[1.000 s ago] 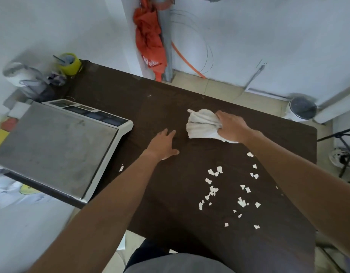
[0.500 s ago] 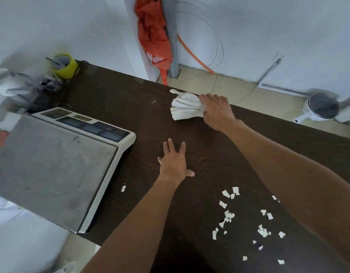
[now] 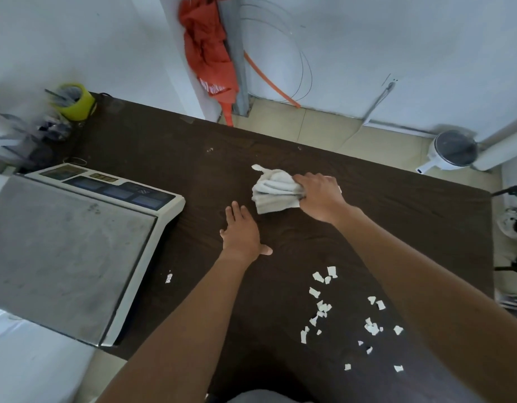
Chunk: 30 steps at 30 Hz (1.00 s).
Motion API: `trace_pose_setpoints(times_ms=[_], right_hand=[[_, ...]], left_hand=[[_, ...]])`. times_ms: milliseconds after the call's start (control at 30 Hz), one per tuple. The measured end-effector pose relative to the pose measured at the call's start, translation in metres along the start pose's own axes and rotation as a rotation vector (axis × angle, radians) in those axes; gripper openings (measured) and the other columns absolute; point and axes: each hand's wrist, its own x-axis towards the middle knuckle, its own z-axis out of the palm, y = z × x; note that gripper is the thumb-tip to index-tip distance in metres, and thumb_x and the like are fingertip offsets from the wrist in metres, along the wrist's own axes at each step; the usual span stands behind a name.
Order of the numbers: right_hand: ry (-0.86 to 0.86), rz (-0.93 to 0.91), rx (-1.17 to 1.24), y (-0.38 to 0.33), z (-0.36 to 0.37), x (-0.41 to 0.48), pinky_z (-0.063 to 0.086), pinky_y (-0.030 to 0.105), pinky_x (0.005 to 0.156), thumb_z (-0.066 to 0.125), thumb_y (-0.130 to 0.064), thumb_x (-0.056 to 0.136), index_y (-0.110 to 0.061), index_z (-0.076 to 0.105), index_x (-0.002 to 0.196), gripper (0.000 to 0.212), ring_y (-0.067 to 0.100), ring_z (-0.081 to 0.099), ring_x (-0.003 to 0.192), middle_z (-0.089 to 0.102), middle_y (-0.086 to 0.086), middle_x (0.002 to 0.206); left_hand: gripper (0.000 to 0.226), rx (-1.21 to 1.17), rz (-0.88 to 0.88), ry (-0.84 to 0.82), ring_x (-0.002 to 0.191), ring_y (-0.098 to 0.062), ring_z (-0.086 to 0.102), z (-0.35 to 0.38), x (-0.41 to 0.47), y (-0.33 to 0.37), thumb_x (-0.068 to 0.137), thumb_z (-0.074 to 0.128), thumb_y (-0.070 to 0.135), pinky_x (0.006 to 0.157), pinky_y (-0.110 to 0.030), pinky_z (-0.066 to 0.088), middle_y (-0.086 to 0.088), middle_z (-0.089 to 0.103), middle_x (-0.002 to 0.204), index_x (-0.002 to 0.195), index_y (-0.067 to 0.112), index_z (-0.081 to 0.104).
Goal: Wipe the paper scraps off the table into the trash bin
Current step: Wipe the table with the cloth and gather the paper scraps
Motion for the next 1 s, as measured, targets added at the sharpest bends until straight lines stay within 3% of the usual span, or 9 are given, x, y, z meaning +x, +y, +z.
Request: trace_pose_setpoints(times_ms=[200, 433, 600, 733, 867, 1000], right_hand=[[0.089, 0.043, 0.069, 0.024, 0.035, -0.064, 0.032, 0.044, 0.107, 0.056, -0.011, 0.08, -0.02, 0.056, 0.134, 0.054, 0.028, 0.058, 0.107, 0.064, 0.002, 0.111], [0.239, 0.031, 0.103, 0.031, 0.068, -0.136, 0.041, 0.048, 0.099, 0.061, -0.005, 0.067, -0.019, 0.067, 0.117, 0.052, 0.029, 0.064, 0.096, 0.065, -0.003, 0.091], [0.262, 0.036, 0.127, 0.021, 0.082, -0.182, 0.04, 0.044, 0.098, 0.068, -0.001, 0.06, -0.019, 0.068, 0.112, 0.055, 0.028, 0.063, 0.1, 0.067, -0.005, 0.096], [0.295, 0.021, 0.165, 0.015, 0.092, -0.207, 0.03, 0.031, 0.099, 0.074, 0.0, 0.057, -0.021, 0.067, 0.116, 0.063, 0.022, 0.061, 0.102, 0.066, -0.009, 0.103], [0.366, 0.062, 0.23, 0.014, 0.086, -0.205, 0.039, 0.041, 0.097, 0.067, 0.001, 0.063, -0.019, 0.066, 0.114, 0.055, 0.023, 0.06, 0.104, 0.066, -0.006, 0.106], [0.457, 0.094, 0.288, 0.021, 0.057, -0.17, 0.037, 0.037, 0.088, 0.065, 0.007, 0.065, -0.013, 0.066, 0.116, 0.055, 0.028, 0.057, 0.099, 0.065, 0.001, 0.109]], left_hand=[[0.135, -0.017, 0.02, -0.023, 0.155, -0.031, -0.013, 0.001, -0.006, -0.003, 0.074, 0.084, 0.051, 0.12, -0.059, 0.026, -0.015, -0.019, 0.167, 0.159, 0.001, -0.008], [0.135, 0.006, 0.024, -0.035, 0.155, -0.03, -0.014, 0.0, -0.006, -0.006, 0.075, 0.081, 0.056, 0.118, -0.063, 0.025, -0.012, -0.022, 0.167, 0.16, 0.003, -0.01], [0.134, 0.018, 0.015, -0.047, 0.155, -0.03, -0.014, -0.002, -0.007, -0.004, 0.076, 0.081, 0.056, 0.12, -0.061, 0.025, -0.012, -0.022, 0.167, 0.16, 0.004, -0.011], [0.133, 0.021, 0.005, -0.062, 0.155, -0.03, -0.015, -0.002, -0.006, -0.005, 0.077, 0.08, 0.056, 0.12, -0.061, 0.024, -0.011, -0.023, 0.167, 0.159, 0.004, -0.011], [0.133, 0.022, -0.003, -0.075, 0.155, -0.03, -0.017, -0.003, -0.007, -0.003, 0.078, 0.08, 0.054, 0.119, -0.062, 0.022, -0.011, -0.025, 0.166, 0.159, 0.004, -0.013], [0.132, 0.016, -0.016, -0.098, 0.154, -0.03, -0.019, -0.004, -0.007, 0.0, 0.08, 0.079, 0.053, 0.119, -0.063, 0.021, -0.012, -0.027, 0.165, 0.158, 0.002, -0.014]])
